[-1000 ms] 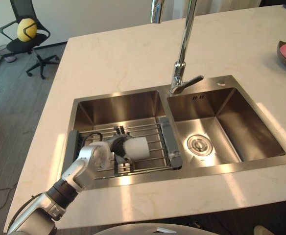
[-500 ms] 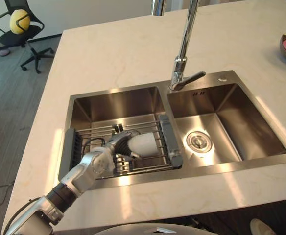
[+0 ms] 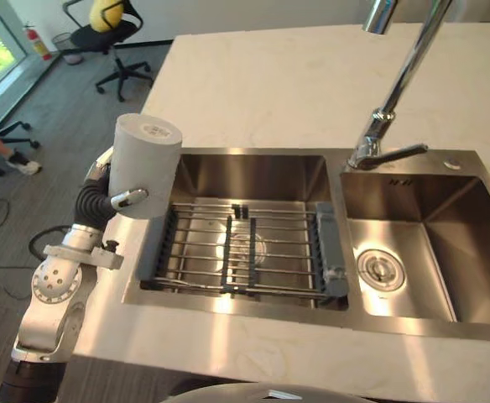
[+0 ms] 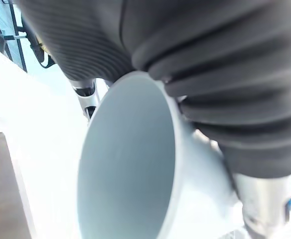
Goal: Walk over to the sink, pick up the cup, carry it to the dishwasher, place the cup inside the dishwasher, then close the dishwasher door
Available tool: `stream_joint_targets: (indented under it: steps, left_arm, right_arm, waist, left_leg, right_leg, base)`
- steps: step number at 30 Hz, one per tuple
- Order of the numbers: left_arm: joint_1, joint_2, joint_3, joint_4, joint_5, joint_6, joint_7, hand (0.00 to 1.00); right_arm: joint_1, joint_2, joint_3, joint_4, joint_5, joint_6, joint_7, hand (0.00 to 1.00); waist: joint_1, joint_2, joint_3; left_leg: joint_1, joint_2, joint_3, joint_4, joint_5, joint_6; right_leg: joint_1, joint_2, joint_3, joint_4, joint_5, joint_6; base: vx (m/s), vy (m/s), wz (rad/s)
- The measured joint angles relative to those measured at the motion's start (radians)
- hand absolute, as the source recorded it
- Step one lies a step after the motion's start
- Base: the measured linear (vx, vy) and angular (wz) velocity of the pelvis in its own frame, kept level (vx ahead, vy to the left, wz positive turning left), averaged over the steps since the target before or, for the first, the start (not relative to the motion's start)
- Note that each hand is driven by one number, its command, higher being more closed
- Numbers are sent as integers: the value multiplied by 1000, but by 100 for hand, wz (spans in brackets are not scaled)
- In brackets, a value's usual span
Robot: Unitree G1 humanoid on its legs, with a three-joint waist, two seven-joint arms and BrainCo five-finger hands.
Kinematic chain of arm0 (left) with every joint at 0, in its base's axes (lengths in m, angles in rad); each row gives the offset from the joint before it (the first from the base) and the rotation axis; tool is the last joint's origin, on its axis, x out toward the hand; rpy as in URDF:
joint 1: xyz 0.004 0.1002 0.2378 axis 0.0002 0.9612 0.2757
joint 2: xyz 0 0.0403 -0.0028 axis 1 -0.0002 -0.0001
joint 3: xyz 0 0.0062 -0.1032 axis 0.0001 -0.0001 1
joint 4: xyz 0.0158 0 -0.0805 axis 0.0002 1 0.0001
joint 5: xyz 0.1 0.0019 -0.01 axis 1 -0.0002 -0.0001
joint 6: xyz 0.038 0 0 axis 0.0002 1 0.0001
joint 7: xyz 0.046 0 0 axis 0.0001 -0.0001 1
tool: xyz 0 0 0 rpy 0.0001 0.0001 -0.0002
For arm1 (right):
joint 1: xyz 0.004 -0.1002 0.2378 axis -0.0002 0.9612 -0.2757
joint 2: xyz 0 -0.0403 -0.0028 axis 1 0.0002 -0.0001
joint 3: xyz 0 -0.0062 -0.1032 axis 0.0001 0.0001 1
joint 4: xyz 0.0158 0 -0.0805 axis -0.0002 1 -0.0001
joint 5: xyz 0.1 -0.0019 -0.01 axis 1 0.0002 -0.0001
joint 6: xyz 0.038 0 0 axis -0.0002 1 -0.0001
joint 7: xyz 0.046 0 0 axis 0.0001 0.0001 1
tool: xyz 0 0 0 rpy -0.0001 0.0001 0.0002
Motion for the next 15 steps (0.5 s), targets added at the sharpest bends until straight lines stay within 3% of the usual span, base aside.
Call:
stream_joint_targets:
  steps: [3,7,9,11,15]
  left_arm:
    - [27,-50,42,0,-92,0,-12,100]
    - [46,-81,115,6,-208,0,-36,100]
    - [47,-104,141,13,-253,-2,-53,100]
    - [51,-135,183,41,-304,-4,-74,100]
    - [57,-176,270,99,-345,-2,-92,100]
  right_arm:
    - [-2,12,0,1,-1,4,0,0]
    - [21,40,-41,4,-42,3,0,0]
    - [32,42,-49,3,-65,3,0,0]
    - [56,46,-70,5,-81,4,0,0]
    - [52,38,-107,4,-140,3,1,0]
  waist:
    - [21,-7,-22]
    - [33,-46,-47]
    - [44,-31,-64]
    - [36,-55,-76]
    - [45,-64,-68]
  left_leg:
    - [-10,-2,-21,-13,-2,3]
    - [-29,-6,-20,-12,-13,24]
    - [-35,11,-18,-19,-6,36]
    - [-25,10,-21,-17,-1,29]
    - [-30,4,2,-12,3,15]
  right_leg:
    - [-10,-7,-15,0,2,-5]
    - [-18,-13,-24,-1,8,0]
    - [-22,-8,-26,10,-9,-4]
    - [-23,-10,-24,74,-28,-9]
    - [-91,-16,12,173,-59,-15]
  base:
    - [-137,-22,15]
    - [-180,-30,0]
    - [-38,-9,-5]
    - [11,-34,0]
    - [-42,-29,-20]
